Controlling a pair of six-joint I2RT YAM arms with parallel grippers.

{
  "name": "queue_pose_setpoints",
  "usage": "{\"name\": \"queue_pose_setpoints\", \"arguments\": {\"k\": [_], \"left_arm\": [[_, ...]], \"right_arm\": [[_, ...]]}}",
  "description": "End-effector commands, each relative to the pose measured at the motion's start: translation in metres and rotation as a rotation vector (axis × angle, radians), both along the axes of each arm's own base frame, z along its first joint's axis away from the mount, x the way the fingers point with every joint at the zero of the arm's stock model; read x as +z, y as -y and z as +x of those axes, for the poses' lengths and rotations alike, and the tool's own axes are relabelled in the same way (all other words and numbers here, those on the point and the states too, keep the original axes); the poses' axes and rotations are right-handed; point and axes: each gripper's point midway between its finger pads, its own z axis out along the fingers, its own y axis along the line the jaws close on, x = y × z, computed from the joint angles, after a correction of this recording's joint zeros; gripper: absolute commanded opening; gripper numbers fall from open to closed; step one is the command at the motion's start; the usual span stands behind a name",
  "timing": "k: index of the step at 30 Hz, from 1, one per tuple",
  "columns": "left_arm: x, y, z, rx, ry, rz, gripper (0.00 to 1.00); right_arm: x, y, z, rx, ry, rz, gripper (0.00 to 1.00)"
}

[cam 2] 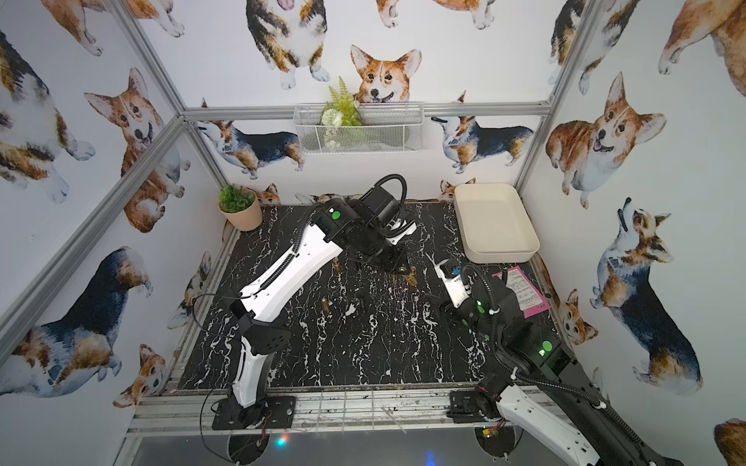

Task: Open the lipstick cap
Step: Pick up the lipstick at the center of the board, then open the cover of the lipstick.

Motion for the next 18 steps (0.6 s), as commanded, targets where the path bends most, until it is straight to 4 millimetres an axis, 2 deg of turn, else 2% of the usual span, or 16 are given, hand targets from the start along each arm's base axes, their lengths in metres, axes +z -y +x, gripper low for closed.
{"name": "queue_pose_setpoints", "arguments": {"k": [1, 3, 18], "left_arm": [[0.015, 0.000, -0.020, -0.038, -0.072, -0.062, 0.16], [0.016, -0.003, -0.022, -0.040, -0.065, -0.063, 0.16], [0.028, -0.003, -0.034, -0.078, -0.087, -0.120, 0.17]], "right_arm": [[0.010, -0.015, -0.006, 0.084, 0.003, 0.048, 0.57], [0.015, -0.019, -0.007, 0.102, 0.009, 0.064, 0.57], [0.010, -0.039, 0.003, 0.147, -0.036, 0.053, 0.56]]}}
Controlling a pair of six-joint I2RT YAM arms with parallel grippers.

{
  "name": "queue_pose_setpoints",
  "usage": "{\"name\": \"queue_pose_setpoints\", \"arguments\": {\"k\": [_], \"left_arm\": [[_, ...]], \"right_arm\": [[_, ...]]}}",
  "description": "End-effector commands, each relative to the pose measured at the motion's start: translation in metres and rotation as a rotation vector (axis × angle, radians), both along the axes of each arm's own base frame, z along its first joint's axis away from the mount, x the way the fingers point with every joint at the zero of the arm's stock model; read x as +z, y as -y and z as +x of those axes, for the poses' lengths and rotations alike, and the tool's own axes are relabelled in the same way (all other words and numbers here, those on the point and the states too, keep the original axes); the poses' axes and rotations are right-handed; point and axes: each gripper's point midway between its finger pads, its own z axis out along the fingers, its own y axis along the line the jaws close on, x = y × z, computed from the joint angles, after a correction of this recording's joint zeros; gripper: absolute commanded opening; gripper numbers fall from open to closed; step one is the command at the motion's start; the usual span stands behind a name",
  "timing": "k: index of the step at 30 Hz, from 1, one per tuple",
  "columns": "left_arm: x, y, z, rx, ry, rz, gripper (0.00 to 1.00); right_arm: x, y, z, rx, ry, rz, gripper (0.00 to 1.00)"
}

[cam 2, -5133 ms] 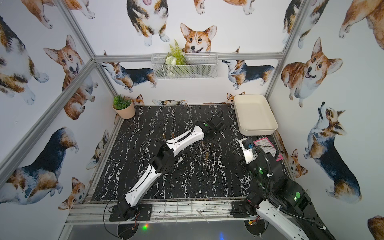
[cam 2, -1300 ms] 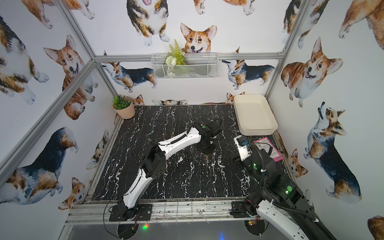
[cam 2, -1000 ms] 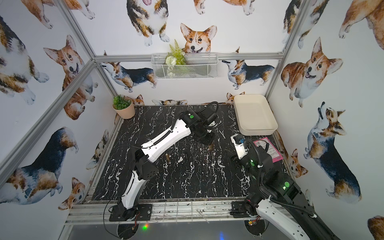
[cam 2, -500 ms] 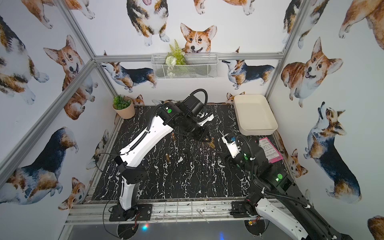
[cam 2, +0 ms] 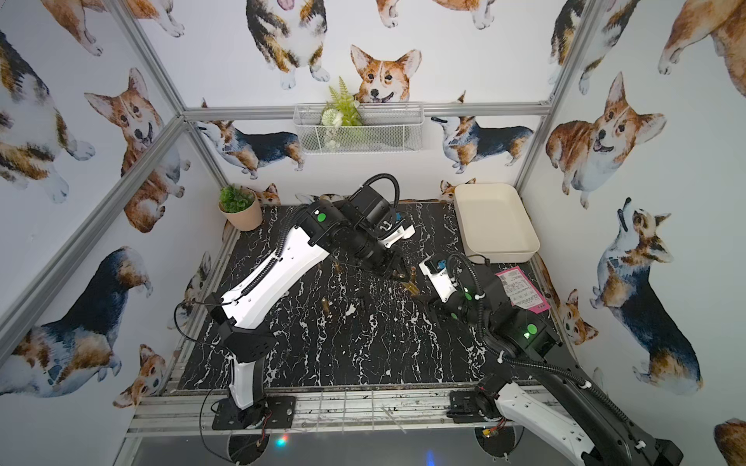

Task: Open the lipstick cap
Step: Open the cover of the lipstick.

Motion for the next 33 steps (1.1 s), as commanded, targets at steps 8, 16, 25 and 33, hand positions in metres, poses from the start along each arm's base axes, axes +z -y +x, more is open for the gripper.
{"name": "queue_pose_setpoints", "arguments": {"k": [8, 16, 25, 33], "left_arm": [[0.007, 0.001, -0.008, -0.028, -0.020, -0.032, 0.18], [0.003, 0.003, -0.011, -0.040, -0.053, -0.033, 0.19], [0.000, 0.003, -0.009, -0.039, -0.054, -0.021, 0.14], [0.003, -0.002, 0.002, -0.012, -0.059, -0.034, 0.00]], "right_arm": [[0.012, -0.013, 0.006, 0.037, 0.035, 0.035, 0.51], [0.012, -0.017, 0.007, 0.053, 0.032, 0.037, 0.44], [0.013, -0.021, 0.004, 0.081, 0.019, 0.042, 0.27], [0.009, -0.022, -0.004, 0.109, -0.010, 0.046, 0.13]]}}
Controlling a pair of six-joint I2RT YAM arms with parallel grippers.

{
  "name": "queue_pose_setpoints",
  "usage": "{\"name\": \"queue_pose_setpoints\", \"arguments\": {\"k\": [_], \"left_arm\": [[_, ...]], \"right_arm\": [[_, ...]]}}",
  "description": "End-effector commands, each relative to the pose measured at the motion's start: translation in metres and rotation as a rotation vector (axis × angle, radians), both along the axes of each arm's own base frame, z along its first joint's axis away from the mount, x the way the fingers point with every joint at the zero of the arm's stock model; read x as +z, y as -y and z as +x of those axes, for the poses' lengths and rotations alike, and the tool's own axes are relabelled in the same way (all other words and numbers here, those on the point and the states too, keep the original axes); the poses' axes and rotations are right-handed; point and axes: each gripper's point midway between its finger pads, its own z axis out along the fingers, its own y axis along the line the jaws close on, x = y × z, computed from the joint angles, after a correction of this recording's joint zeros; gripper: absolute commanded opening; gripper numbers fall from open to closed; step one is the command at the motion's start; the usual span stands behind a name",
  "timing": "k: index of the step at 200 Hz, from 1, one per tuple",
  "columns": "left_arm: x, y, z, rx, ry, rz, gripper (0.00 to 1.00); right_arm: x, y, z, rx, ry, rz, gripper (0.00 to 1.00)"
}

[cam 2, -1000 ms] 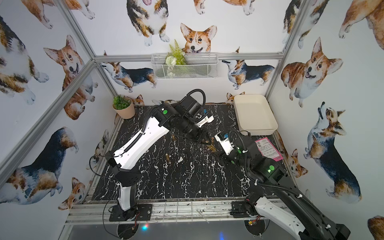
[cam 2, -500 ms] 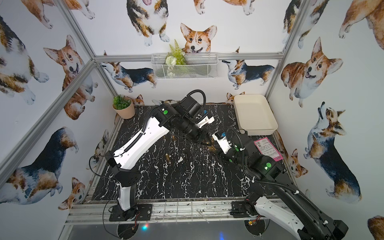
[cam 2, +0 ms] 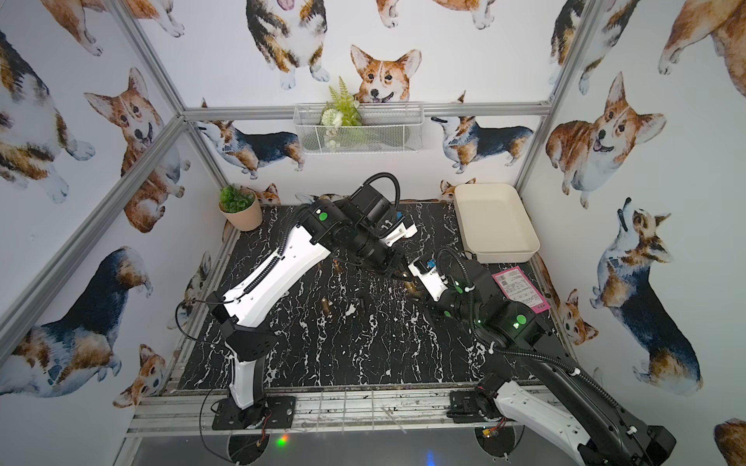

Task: Open the lipstick cap
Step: Open the cover of the lipstick.

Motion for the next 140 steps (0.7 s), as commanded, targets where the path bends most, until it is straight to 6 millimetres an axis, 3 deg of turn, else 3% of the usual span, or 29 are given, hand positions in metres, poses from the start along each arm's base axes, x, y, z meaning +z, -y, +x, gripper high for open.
{"name": "queue_pose_setpoints", "arguments": {"k": [1, 43, 140], "left_arm": [[0.002, -0.006, 0.001, 0.005, -0.019, 0.002, 0.00], [0.004, -0.007, 0.004, 0.013, -0.008, -0.006, 0.00], [0.013, -0.022, 0.026, 0.080, 0.028, -0.021, 0.00]], "right_arm": [[0.009, -0.002, 0.000, 0.005, 0.022, 0.028, 0.12], [0.004, 0.004, -0.003, -0.015, 0.012, 0.017, 0.02], [-0.007, 0.010, -0.015, -0.018, -0.031, 0.006, 0.00]]}}
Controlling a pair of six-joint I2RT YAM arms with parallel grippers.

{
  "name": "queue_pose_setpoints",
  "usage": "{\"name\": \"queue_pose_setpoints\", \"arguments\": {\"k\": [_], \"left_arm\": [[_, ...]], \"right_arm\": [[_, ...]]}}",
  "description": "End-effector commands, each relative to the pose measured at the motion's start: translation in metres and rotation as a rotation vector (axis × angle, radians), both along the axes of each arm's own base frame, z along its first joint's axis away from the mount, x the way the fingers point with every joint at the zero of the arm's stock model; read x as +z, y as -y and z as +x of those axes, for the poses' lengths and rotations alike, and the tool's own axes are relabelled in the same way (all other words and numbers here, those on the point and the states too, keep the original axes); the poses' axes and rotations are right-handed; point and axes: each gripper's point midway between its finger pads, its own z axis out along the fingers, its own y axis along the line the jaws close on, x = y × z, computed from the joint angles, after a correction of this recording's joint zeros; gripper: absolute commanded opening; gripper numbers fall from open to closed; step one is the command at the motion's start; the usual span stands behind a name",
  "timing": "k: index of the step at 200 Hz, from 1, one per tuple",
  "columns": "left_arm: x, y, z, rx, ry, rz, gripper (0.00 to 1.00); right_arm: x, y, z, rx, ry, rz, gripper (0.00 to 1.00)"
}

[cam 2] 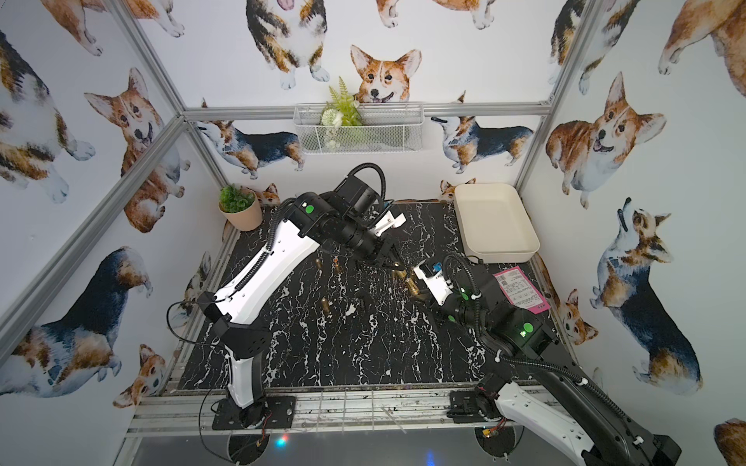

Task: Open the lipstick cap
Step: Open the cover of the lipstick, then place the cover at the center of the board.

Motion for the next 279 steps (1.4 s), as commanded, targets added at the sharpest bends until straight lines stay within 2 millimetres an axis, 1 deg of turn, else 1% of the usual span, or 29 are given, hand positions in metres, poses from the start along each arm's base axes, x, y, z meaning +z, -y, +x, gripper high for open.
{"name": "queue_pose_setpoints", "arguments": {"k": [1, 28, 34, 46, 57, 71, 91, 111, 126, 138, 151, 165, 186, 195, 214, 247, 279], "left_arm": [[0.003, -0.005, 0.004, 0.016, 0.020, 0.005, 0.00], [0.002, -0.010, 0.013, 0.047, 0.043, 0.020, 0.00], [-0.001, -0.012, 0.018, 0.063, 0.063, 0.040, 0.00], [-0.013, -0.017, 0.026, 0.091, 0.087, 0.097, 0.00], [-0.031, -0.020, 0.034, 0.112, 0.106, 0.165, 0.00], [-0.058, -0.023, 0.044, 0.140, 0.153, 0.266, 0.00], [-0.095, -0.013, 0.055, 0.158, 0.198, 0.335, 0.00], [-0.128, -0.001, 0.067, 0.176, 0.258, 0.404, 0.00], [-0.149, 0.007, 0.074, 0.186, 0.313, 0.464, 0.00], [-0.164, 0.014, 0.078, 0.194, 0.352, 0.496, 0.00], [-0.178, 0.026, 0.081, 0.200, 0.358, 0.481, 0.00], [-0.193, 0.032, 0.086, 0.217, 0.363, 0.475, 0.00], [-0.222, 0.035, 0.092, 0.232, 0.358, 0.515, 0.00], [-0.232, 0.033, 0.094, 0.246, 0.362, 0.542, 0.00], [-0.246, 0.028, 0.098, 0.262, 0.380, 0.570, 0.00], [-0.268, 0.026, 0.098, 0.269, 0.374, 0.582, 0.00], [-0.279, 0.016, 0.098, 0.293, 0.384, 0.617, 0.00]], "right_arm": [[-0.005, 0.002, -0.004, -0.003, -0.026, -0.008, 0.00], [-0.004, 0.006, -0.006, -0.017, -0.016, -0.008, 0.00], [-0.003, 0.008, -0.006, -0.024, -0.014, -0.008, 0.00], [0.000, 0.013, -0.007, -0.041, -0.005, -0.004, 0.00], [0.005, 0.017, -0.009, -0.053, 0.010, 0.009, 0.00], [0.015, 0.024, -0.011, -0.079, 0.042, 0.038, 0.00], [0.031, 0.037, -0.012, -0.128, 0.104, 0.071, 0.00], [0.038, 0.051, -0.011, -0.177, 0.162, 0.064, 0.00], [0.042, 0.059, -0.012, -0.204, 0.190, 0.057, 0.00], [0.045, 0.065, -0.013, -0.218, 0.203, 0.054, 0.00], [0.044, 0.070, -0.013, -0.236, 0.210, 0.044, 0.00], [0.042, 0.075, -0.014, -0.253, 0.216, 0.032, 0.00], [0.036, 0.081, -0.012, -0.277, 0.222, 0.019, 0.00], [0.034, 0.082, -0.012, -0.282, 0.226, 0.017, 0.00], [0.032, 0.083, -0.012, -0.287, 0.235, 0.013, 0.00], [0.026, 0.084, -0.008, -0.293, 0.253, -0.001, 0.00], [0.027, 0.085, -0.008, -0.298, 0.260, -0.002, 0.00]]}}
